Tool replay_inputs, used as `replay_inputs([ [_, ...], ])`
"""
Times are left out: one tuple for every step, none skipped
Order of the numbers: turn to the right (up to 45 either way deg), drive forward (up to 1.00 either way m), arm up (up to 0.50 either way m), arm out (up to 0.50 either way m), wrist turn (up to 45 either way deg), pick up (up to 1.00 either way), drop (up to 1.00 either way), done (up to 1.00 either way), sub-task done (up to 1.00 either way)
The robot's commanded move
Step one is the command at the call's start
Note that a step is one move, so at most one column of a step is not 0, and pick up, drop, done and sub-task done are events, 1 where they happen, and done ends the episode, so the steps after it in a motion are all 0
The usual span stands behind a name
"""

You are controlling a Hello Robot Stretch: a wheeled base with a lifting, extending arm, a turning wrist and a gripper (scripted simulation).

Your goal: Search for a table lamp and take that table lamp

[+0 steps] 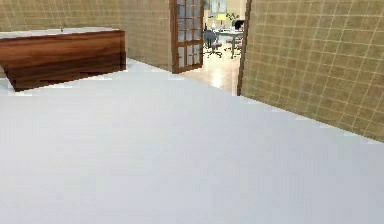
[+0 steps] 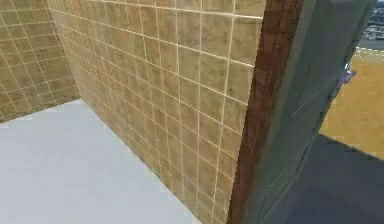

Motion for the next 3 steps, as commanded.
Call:
replay_inputs([
  [0.0, 1.0, 0.0, 0.0, 0.0, 0.0, 0.0, 0.0, 0.0],
  [0.0, 1.0, 0.0, 0.0, 0.0, 0.0, 0.0, 0.0, 0.0],
  [0.0, 1.0, 0.0, 0.0, 0.0, 0.0, 0.0, 0.0, 0.0],
])
